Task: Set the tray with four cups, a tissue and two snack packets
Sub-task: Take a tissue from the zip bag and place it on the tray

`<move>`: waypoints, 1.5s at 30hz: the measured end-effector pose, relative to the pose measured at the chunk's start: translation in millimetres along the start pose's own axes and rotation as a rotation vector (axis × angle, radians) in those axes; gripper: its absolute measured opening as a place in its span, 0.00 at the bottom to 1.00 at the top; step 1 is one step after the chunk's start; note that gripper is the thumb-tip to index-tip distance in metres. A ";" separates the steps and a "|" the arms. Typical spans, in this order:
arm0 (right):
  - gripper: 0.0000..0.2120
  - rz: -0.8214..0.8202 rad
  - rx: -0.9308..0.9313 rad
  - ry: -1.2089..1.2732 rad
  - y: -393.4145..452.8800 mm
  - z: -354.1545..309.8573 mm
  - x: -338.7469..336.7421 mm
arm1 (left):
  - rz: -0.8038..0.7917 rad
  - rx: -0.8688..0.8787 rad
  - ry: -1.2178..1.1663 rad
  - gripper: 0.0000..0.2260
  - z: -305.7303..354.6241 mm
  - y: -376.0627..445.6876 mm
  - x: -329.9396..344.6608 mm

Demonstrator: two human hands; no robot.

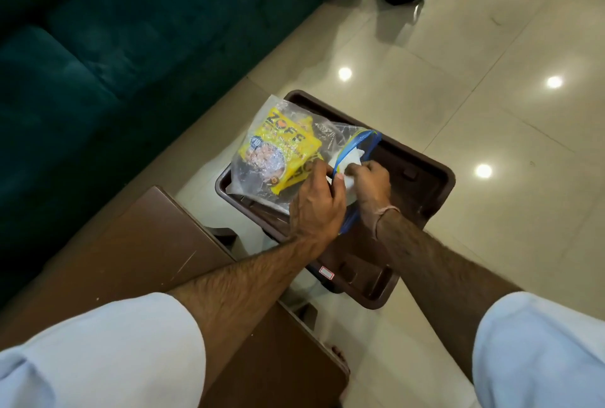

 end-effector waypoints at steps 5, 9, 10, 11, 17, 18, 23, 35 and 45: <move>0.08 0.193 -0.001 0.394 -18.7 -9.5 -35.6 | -0.103 -0.150 -0.090 0.06 3.4 6.1 -1.4; 0.11 0.247 -0.112 0.488 -28.7 -42.2 -64.4 | -0.192 -0.232 -0.293 0.06 24.1 13.5 -9.3; 0.12 0.257 -0.146 0.505 -30.7 -52.3 -69.6 | -0.214 -0.241 -0.365 0.08 30.3 16.0 -12.1; 0.12 0.256 -0.173 0.500 -34.1 -64.2 -73.1 | -0.241 -0.255 -0.460 0.12 37.1 19.7 -15.0; 0.07 0.164 -0.234 0.538 -57.7 -132.7 -76.4 | -0.317 -0.260 -0.848 0.25 91.1 41.7 -59.7; 0.05 0.140 -0.244 0.553 -64.2 -145.7 -75.8 | -0.289 -0.220 -0.829 0.20 99.6 44.1 -72.5; 0.08 0.022 -0.317 0.615 -99.8 -204.8 -70.1 | -0.186 -0.123 -0.682 0.08 121.9 45.4 -137.9; 0.04 -0.427 -0.495 0.465 -219.4 -341.0 12.3 | 0.008 -0.112 -0.616 0.06 150.8 -26.1 -325.7; 0.04 -0.572 -0.587 0.134 -321.8 -364.8 133.9 | 0.295 -0.297 -0.517 0.14 86.3 -141.8 -445.7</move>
Point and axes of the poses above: each hand's wrist, its own y-axis towards the middle knuckle, its own x-axis out of the palm, z = x × y, the point moved 5 cm from there along y, towards the middle knuckle, and after that the axes turned 14 degrees about -z, right-handed, at the moved point
